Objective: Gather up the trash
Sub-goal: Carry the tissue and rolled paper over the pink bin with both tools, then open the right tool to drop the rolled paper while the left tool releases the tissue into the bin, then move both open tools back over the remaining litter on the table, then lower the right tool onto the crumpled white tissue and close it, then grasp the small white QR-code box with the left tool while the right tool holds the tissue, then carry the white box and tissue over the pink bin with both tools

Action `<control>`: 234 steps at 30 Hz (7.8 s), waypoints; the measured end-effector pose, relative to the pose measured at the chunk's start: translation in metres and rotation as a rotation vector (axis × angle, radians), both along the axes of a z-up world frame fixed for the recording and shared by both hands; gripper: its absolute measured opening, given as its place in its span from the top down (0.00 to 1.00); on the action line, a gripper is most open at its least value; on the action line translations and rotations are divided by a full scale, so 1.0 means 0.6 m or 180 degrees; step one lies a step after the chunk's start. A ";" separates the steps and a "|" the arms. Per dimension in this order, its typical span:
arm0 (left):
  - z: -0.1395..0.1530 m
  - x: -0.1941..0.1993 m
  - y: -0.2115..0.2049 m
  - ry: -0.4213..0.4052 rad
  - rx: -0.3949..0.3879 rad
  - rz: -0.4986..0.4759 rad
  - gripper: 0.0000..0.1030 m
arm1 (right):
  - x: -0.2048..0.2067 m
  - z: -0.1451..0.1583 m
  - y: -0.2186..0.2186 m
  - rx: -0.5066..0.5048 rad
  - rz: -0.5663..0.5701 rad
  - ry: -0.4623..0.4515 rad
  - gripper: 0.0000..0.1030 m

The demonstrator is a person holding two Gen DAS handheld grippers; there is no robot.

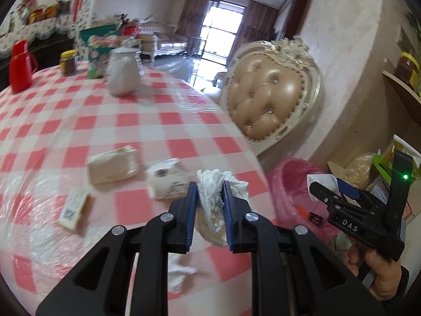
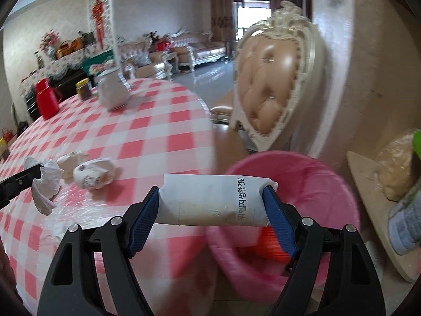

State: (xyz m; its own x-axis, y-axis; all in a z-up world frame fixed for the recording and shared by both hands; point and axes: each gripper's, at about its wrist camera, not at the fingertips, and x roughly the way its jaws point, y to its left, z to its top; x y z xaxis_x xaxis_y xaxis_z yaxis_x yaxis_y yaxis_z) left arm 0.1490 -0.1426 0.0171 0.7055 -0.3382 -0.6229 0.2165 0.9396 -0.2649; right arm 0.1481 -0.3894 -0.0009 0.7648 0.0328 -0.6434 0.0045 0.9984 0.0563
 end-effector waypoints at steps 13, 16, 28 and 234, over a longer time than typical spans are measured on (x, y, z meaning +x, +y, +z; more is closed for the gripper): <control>0.011 0.042 -0.169 -0.0041 0.0090 -0.0465 0.82 | 0.002 -0.011 -0.118 0.0042 -0.0299 -0.0027 0.27; 0.009 0.048 -0.202 -0.0035 0.0108 -0.0549 0.82 | 0.006 -0.018 -0.136 0.0045 -0.0330 -0.0018 0.27; -0.001 0.081 -0.293 0.0005 0.0148 -0.0769 0.82 | 0.036 -0.044 -0.177 0.0051 -0.0394 0.0050 0.27; -0.097 0.011 0.194 0.0349 0.0539 0.0449 0.69 | -0.018 -0.047 0.197 0.0041 0.0863 0.0288 0.60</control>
